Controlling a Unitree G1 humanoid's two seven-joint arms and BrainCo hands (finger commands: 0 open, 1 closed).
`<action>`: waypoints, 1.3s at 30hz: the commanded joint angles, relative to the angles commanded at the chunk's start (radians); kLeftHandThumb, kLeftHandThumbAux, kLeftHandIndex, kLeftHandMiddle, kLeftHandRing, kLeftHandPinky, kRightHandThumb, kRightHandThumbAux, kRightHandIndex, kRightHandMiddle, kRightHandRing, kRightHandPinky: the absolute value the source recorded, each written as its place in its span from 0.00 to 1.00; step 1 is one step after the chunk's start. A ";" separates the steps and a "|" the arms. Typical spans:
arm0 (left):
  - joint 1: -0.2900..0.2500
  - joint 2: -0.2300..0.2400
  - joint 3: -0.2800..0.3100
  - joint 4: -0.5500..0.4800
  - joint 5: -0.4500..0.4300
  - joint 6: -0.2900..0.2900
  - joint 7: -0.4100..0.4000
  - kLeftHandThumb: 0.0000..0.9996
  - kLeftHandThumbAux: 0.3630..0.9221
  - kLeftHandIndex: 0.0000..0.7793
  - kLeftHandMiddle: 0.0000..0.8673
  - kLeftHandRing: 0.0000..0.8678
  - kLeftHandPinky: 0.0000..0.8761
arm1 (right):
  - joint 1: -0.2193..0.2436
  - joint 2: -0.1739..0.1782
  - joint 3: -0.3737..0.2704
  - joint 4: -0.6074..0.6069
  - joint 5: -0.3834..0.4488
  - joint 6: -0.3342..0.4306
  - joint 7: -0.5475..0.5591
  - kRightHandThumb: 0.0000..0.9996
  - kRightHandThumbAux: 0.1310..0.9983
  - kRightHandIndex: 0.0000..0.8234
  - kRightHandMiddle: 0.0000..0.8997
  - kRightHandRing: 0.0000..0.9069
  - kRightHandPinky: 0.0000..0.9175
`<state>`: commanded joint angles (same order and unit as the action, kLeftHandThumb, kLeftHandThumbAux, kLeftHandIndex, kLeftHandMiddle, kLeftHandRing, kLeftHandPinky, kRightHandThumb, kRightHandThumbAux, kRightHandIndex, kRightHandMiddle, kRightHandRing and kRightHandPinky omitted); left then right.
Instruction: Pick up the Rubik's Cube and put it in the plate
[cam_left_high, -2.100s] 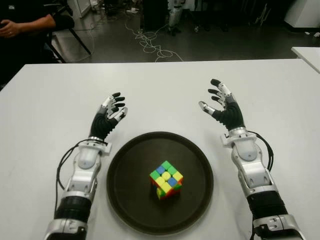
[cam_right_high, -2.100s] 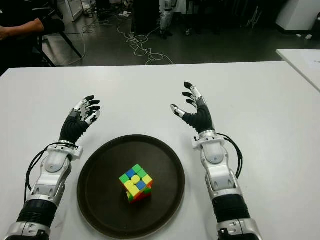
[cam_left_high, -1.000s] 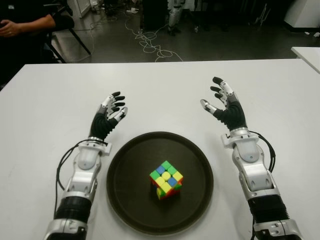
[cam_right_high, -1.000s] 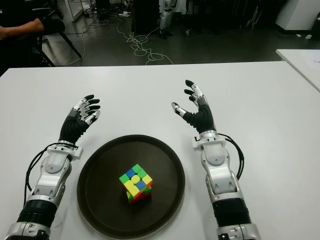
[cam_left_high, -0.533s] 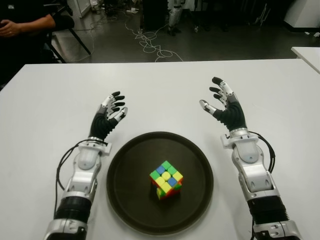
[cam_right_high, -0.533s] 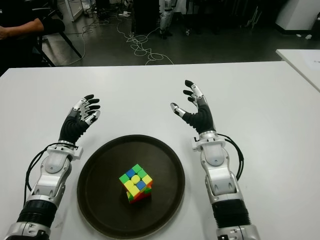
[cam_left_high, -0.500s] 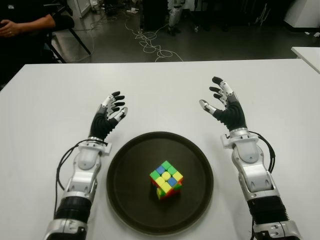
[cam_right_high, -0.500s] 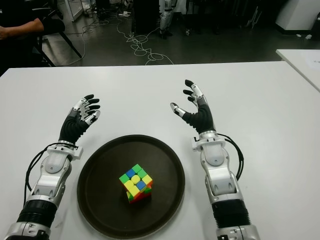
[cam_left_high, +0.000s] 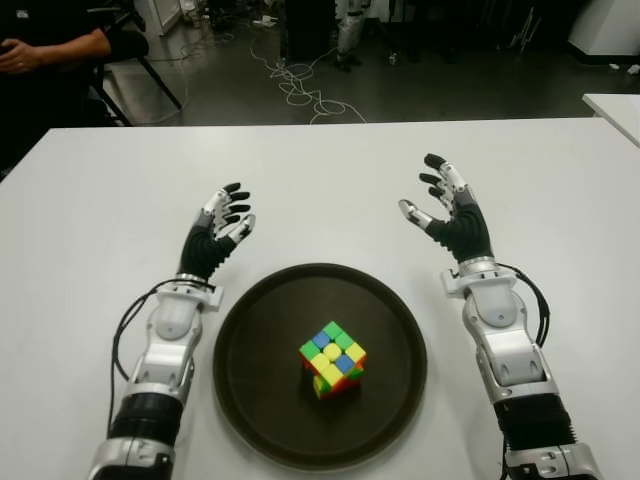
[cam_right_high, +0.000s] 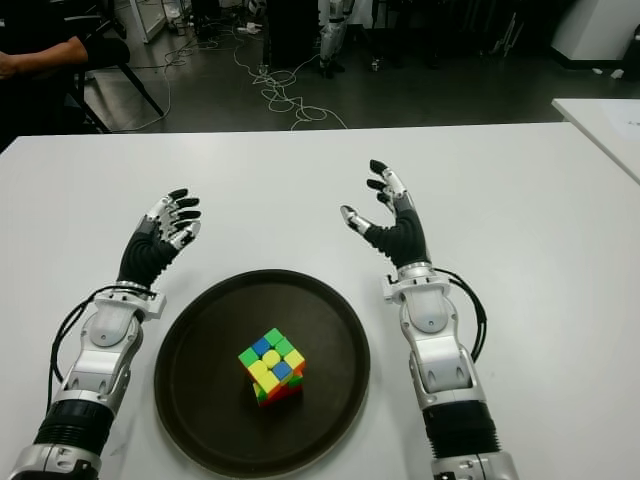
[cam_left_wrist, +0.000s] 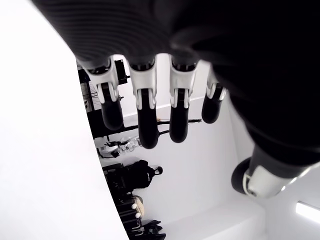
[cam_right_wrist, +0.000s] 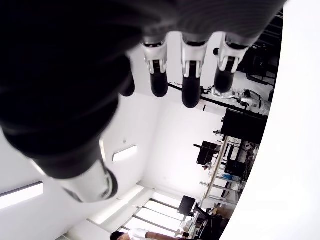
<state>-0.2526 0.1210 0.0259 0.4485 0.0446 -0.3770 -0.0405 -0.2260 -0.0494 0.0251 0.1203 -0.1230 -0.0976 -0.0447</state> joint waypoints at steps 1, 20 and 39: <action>0.000 -0.001 0.000 0.001 0.000 -0.001 0.001 0.20 0.40 0.18 0.24 0.24 0.20 | 0.000 -0.001 0.000 0.000 0.000 0.000 0.000 0.35 0.73 0.03 0.13 0.14 0.15; -0.017 -0.005 0.000 0.048 0.002 -0.052 0.011 0.19 0.39 0.15 0.21 0.21 0.21 | -0.013 -0.007 -0.008 0.023 0.001 -0.004 0.000 0.36 0.73 0.04 0.14 0.15 0.16; -0.045 0.005 0.002 0.125 0.009 -0.120 0.015 0.20 0.39 0.16 0.22 0.23 0.23 | -0.033 -0.012 -0.008 0.060 -0.007 -0.017 -0.011 0.34 0.72 0.05 0.14 0.16 0.17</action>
<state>-0.2971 0.1256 0.0277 0.5735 0.0536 -0.4970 -0.0259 -0.2595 -0.0614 0.0168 0.1808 -0.1301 -0.1151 -0.0560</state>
